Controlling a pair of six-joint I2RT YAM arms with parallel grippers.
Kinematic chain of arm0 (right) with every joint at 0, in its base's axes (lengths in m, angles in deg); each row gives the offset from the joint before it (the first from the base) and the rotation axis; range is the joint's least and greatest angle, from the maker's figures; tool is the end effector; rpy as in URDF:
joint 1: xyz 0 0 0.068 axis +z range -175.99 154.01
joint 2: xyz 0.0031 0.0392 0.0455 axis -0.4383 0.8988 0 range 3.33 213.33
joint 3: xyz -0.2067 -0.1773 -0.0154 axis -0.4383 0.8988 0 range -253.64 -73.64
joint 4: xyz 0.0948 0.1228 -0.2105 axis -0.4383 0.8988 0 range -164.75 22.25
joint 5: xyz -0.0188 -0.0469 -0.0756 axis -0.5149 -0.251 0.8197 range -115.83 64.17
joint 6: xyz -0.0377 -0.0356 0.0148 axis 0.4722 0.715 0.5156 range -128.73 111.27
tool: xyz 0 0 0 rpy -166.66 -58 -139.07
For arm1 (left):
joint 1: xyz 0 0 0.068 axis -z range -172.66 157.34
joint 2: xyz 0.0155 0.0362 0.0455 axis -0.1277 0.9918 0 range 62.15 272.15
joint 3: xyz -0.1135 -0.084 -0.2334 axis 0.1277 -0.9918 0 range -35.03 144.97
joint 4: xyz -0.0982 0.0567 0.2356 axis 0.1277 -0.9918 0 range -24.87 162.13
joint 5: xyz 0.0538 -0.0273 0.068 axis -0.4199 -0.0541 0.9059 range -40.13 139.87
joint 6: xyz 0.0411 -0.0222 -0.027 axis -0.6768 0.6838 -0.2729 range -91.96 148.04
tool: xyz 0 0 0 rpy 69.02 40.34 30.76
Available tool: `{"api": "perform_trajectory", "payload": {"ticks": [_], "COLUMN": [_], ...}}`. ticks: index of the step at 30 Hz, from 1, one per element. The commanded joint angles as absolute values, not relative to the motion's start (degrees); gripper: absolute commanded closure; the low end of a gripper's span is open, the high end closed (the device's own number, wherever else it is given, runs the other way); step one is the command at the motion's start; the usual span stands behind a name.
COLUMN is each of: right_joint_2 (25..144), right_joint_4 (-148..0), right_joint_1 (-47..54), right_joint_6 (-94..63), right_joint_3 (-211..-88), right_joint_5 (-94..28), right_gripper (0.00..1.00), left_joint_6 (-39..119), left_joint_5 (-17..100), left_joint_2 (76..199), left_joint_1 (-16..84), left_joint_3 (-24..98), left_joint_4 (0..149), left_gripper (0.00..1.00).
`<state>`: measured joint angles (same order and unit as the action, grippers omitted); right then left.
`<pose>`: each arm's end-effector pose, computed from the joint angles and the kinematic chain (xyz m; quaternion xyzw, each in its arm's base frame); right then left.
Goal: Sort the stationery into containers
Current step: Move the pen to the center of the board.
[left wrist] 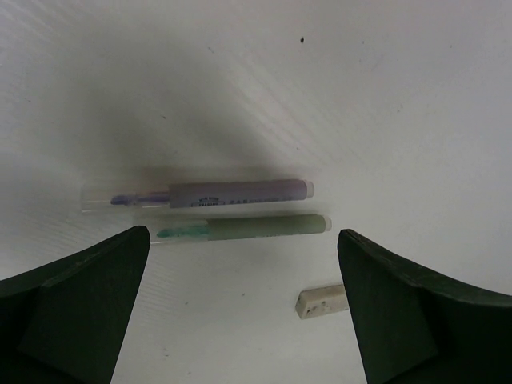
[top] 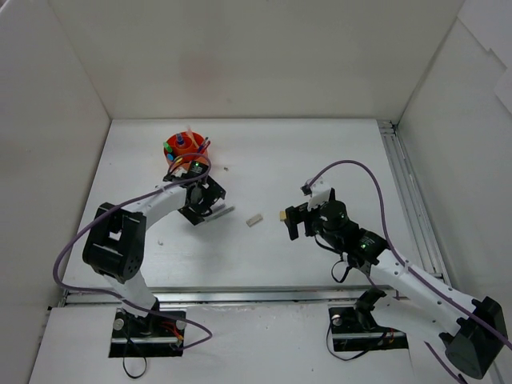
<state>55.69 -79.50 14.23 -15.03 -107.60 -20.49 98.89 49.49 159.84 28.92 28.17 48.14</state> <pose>0.1674 0.1374 0.2762 -0.2016 0.7595 0.2103 0.5817 0.3239 -0.1285 0.1924 -0.4003 0.8752 -0.1983 0.1857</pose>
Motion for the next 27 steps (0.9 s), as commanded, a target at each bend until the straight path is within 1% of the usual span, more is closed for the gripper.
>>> {"api": "perform_trajectory", "payload": {"ticks": [1, 8, 15, 22, 24, 27], "right_joint_2": [54.22, 55.28, 55.28, 55.1, 54.93, 54.58], "right_joint_4": [-81.16, -81.16, -81.25, -80.99, -80.81, -80.72], "right_joint_1": [14.52, 14.61, 14.61, 14.61, 14.79, 14.52], "right_joint_6": [-13.83, -13.83, -13.74, -13.83, -13.83, -13.74], "right_joint_3": [-109.41, -109.77, -110.03, -110.03, -109.94, -109.68], "right_joint_5": [-17.48, -17.13, -16.87, -16.96, -16.87, -16.43], "right_gripper": [0.02, 0.02, 0.02, 0.02, 0.02, 0.02], "left_joint_6": [103.01, 106.0, 106.53, 106.62, 106.27, 104.95], "left_joint_5": [52.85, 57.68, 57.43, 58.3, 59.1, 60.15], "left_joint_2": [159.18, 161.82, 164.98, 167.35, 168.15, 169.46], "left_joint_1": [28.17, 28.87, 28.87, 29.4, 29.4, 30.01], "left_joint_3": [31.24, 33.08, 35.8, 37.65, 39.49, 41.69], "left_joint_4": [44.36, 40.58, 41.02, 44.44, 44.1, 43.83], "left_gripper": [0.0, 0.02, 0.02, 0.09, 0.1, 0.15]}}
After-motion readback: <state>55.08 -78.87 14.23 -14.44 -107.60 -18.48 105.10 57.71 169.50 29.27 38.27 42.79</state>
